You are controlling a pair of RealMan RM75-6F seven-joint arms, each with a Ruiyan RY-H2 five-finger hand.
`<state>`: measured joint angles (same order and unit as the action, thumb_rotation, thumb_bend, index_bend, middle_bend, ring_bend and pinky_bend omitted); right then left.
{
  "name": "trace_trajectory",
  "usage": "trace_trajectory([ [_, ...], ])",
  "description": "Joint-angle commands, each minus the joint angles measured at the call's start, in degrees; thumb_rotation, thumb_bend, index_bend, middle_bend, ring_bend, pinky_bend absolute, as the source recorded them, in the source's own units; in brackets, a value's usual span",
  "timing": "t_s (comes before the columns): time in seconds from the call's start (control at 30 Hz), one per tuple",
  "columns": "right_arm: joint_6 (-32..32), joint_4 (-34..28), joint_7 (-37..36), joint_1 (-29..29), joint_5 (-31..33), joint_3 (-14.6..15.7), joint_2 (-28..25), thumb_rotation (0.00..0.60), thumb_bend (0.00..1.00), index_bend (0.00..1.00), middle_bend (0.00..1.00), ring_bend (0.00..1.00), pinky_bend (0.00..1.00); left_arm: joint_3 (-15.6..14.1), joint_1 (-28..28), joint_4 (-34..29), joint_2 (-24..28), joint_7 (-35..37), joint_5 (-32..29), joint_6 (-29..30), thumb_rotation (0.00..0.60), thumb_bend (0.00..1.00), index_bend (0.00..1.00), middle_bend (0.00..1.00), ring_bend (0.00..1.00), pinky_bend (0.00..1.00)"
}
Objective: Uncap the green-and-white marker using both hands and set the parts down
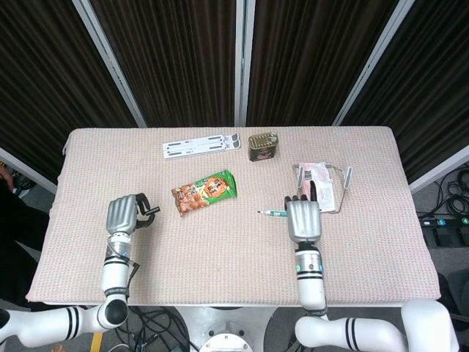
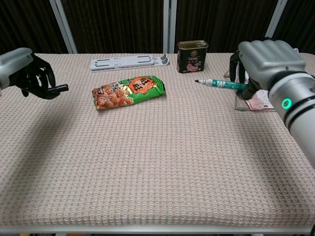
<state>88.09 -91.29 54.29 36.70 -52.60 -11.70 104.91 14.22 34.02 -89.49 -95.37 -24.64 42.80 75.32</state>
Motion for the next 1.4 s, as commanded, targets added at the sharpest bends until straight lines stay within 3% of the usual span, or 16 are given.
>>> trace_trajectory([
  [0.03, 0.7, -0.5, -2.8, -2.8, -1.7, 2.6, -1.4, 0.600, 0.33, 0.68, 0.64, 0.41, 0.04, -2.0, -2.0, 3.4, -0.3, 3.9, 3.4, -2.0, 0.600, 0.33, 0.60, 0.62, 0.57, 0.62],
  [0.17, -1.1, 1.1, -3.8, -3.7, -1.0, 2.7, -1.3, 0.600, 0.33, 0.68, 0.64, 0.40, 0.03, -2.5, -2.3, 4.7, -0.9, 4.6, 3.9, -4.1, 0.600, 0.32, 0.59, 0.60, 0.56, 0.61],
  [0.27, -2.7, 1.9, -4.2, -3.9, -0.6, 2.4, -1.1, 0.600, 0.27, 0.64, 0.63, 0.37, 0.01, -3.0, -2.1, 4.6, -0.6, 3.6, 3.6, -5.9, 0.600, 0.25, 0.51, 0.54, 0.50, 0.57],
  [0.4, -4.5, 2.2, -3.3, -3.8, 0.1, 2.2, -1.3, 0.600, 0.16, 0.53, 0.56, 0.30, 0.00, -3.3, -2.4, 4.8, -0.1, 3.9, 4.5, -7.1, 0.600, 0.14, 0.40, 0.43, 0.39, 0.48],
  [0.53, -5.0, 1.2, -2.3, -4.0, 0.8, 1.7, -1.5, 0.600, 0.11, 0.38, 0.45, 0.19, 0.00, -3.3, -3.0, 4.8, 0.5, 4.6, 5.6, -7.1, 0.600, 0.11, 0.32, 0.33, 0.28, 0.36],
  [0.73, -4.3, -0.9, -3.3, -5.0, -0.5, 1.6, -2.4, 0.600, 0.09, 0.28, 0.32, 0.08, 0.00, -3.0, -4.3, 4.1, 1.0, 5.5, 7.1, -5.5, 0.600, 0.10, 0.31, 0.31, 0.25, 0.31],
  [0.83, -3.2, -3.5, -4.9, -6.2, -2.2, 2.1, -3.9, 0.600, 0.09, 0.28, 0.31, 0.07, 0.00, -3.0, -5.3, 2.6, 1.9, 5.4, 8.0, -3.9, 0.600, 0.09, 0.31, 0.31, 0.25, 0.29],
  [1.0, 0.6, -9.5, -11.5, -10.7, -11.5, 7.6, -9.9, 0.600, 0.07, 0.27, 0.29, 0.06, 0.00, -5.5, -8.2, 0.5, 4.0, 6.4, 14.3, 1.1, 0.600, 0.09, 0.31, 0.30, 0.24, 0.23],
  [1.13, 2.4, -12.0, -18.6, -15.4, -18.9, 14.3, -17.7, 0.600, 0.07, 0.16, 0.18, 0.00, 0.00, -10.3, -11.2, 2.5, 5.5, 7.1, 23.3, 6.2, 0.600, 0.07, 0.28, 0.24, 0.18, 0.15],
  [1.27, 3.2, -10.3, -25.0, -19.5, -22.8, 19.1, -22.2, 0.600, 0.07, 0.02, 0.07, 0.00, 0.00, -14.4, -14.5, 3.3, 6.4, 5.8, 27.7, 9.5, 0.600, 0.06, 0.25, 0.21, 0.13, 0.12],
  [1.4, 4.4, -6.2, -28.9, -23.5, -23.7, 20.8, -22.0, 0.600, 0.07, 0.00, 0.03, 0.00, 0.00, -16.5, -17.7, 2.4, 6.7, 5.0, 28.8, 11.4, 0.600, 0.06, 0.22, 0.19, 0.11, 0.11],
])
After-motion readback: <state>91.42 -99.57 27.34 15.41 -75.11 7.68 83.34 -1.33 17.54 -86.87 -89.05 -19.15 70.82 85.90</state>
